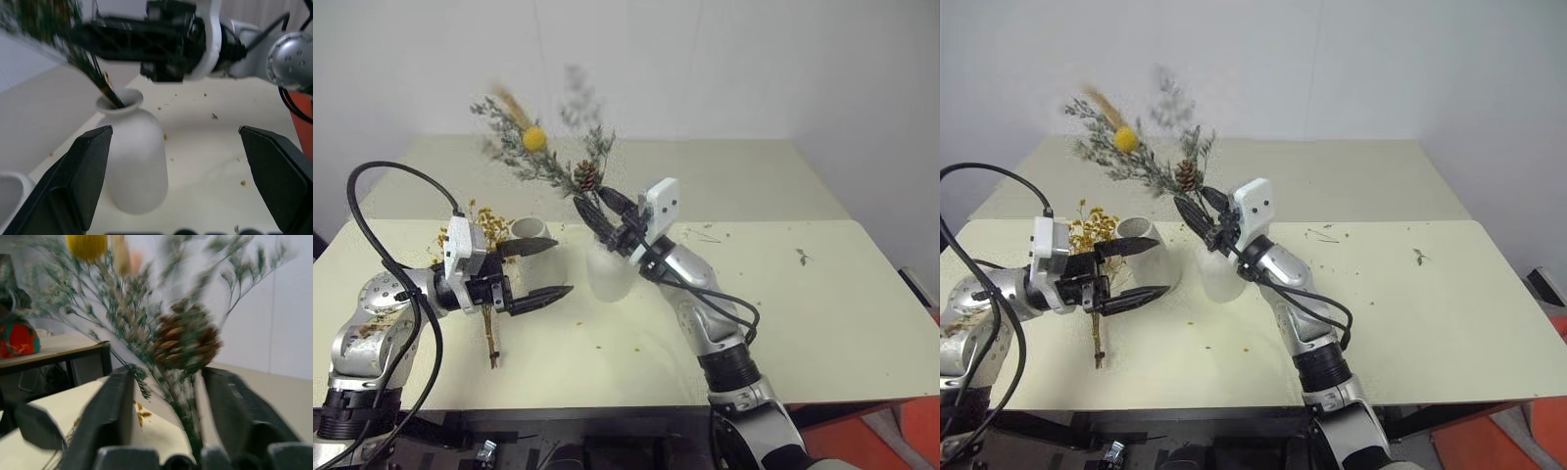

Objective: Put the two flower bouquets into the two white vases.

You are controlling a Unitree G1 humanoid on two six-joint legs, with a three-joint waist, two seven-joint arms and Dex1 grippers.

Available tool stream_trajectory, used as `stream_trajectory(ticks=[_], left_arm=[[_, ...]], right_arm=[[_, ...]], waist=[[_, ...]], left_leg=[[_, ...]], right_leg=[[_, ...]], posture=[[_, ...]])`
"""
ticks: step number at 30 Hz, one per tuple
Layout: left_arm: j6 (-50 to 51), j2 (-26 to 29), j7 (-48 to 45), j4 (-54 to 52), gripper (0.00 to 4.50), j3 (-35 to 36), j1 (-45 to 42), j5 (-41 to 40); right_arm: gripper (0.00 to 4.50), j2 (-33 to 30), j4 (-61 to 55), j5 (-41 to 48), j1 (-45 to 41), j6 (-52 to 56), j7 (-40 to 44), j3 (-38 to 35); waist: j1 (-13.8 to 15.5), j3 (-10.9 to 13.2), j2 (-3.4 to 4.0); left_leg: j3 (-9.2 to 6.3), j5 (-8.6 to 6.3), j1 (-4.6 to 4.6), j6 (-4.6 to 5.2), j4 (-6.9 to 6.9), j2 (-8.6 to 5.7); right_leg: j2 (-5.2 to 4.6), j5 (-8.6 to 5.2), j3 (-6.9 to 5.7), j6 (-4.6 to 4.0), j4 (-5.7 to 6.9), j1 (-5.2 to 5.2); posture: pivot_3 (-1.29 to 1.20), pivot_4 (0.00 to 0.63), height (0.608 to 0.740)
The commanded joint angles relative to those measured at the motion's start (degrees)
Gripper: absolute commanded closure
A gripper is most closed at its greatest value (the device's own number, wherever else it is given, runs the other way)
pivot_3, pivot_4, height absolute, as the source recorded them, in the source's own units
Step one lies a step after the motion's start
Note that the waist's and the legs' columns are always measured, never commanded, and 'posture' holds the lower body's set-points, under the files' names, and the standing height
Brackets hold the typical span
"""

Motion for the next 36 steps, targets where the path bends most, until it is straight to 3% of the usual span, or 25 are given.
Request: stream_trajectory(ticks=[1, 3, 12, 17, 21, 28, 36], left_arm=[[0.50, -0.19, 1.23, 0.08, 0.00, 1.76, -2.15, -1.96], [0.72, -0.23, 1.36, 0.33, 0.00, 1.82, -2.79, -2.31], [-0.39, 0.37, 0.66, 1.87, 0.00, 1.90, -3.66, -2.16], [-0.44, 0.99, 0.70, 1.95, 0.00, 3.10, -3.53, -2.52], [0.71, 2.82, 1.95, 0.29, 0.00, 6.29, -1.14, -3.18], [7.83, 6.03, 10.15, -7.25, 0.00, 12.59, 3.62, -5.05], [17.24, 10.70, 15.68, -16.66, 0.00, 24.06, 14.71, -7.32]], right_arm=[[0.65, 0.18, -3.68, -0.12, -0.03, 0.06, -0.31, 0.16], [0.02, 0.23, -3.96, -0.22, 0.35, 0.14, -0.44, 0.16], [0.02, -2.14, -9.28, 0.02, 3.89, 2.49, -0.54, -0.72], [0.02, -8.27, -18.97, 3.69, 8.77, 8.78, 1.44, -3.50], [0.02, -16.37, -27.77, 10.00, 12.84, 15.54, 4.90, -7.39], [0.02, -26.24, -30.13, 17.09, 13.77, 20.97, 11.67, -10.99], [0.02, -30.03, -28.12, 19.35, 13.31, 21.30, 16.36, -10.48]], waist=[[-0.23, 0.00, 0.00], [-0.23, 0.00, 0.00], [-0.08, 0.00, 0.00], [0.06, 0.00, 0.00], [0.14, 0.00, -0.01], [-0.08, 0.01, -0.03], [0.02, 0.01, -0.04]], left_leg=[[0.00, 0.00, 0.01, 0.00, 0.00, 0.00], [0.00, 0.00, 0.01, 0.00, -0.01, 0.02], [0.00, 0.00, 0.00, 0.00, 0.00, 0.02], [0.00, 0.00, 0.00, 0.00, 0.00, 0.02], [0.01, 0.00, -0.03, 0.00, 0.00, -0.01], [0.05, 0.00, 0.12, 0.00, -0.01, 0.09], [0.07, 0.00, 0.12, 0.00, -0.01, 0.08]], right_leg=[[0.00, 0.00, 0.00, 0.00, 0.00, -0.01], [0.03, 0.00, 0.01, 0.00, 0.01, -0.01], [0.03, 0.00, 0.01, 0.00, 0.01, -0.01], [0.02, -0.02, 0.00, 0.02, 0.00, 0.00], [-0.02, -0.03, 0.00, 0.04, -0.04, 0.01], [0.08, -0.23, 0.04, 0.34, -0.01, 0.05], [0.05, -0.24, 0.05, 0.34, -0.04, 0.06]], posture=[[0.00, 0.150, 0.740], [0.00, 0.150, 0.740], [0.00, 0.150, 0.740], [0.00, 0.150, 0.740], [0.00, 0.150, 0.740], [0.00, 0.150, 0.740], [0.00, 0.150, 0.740]])
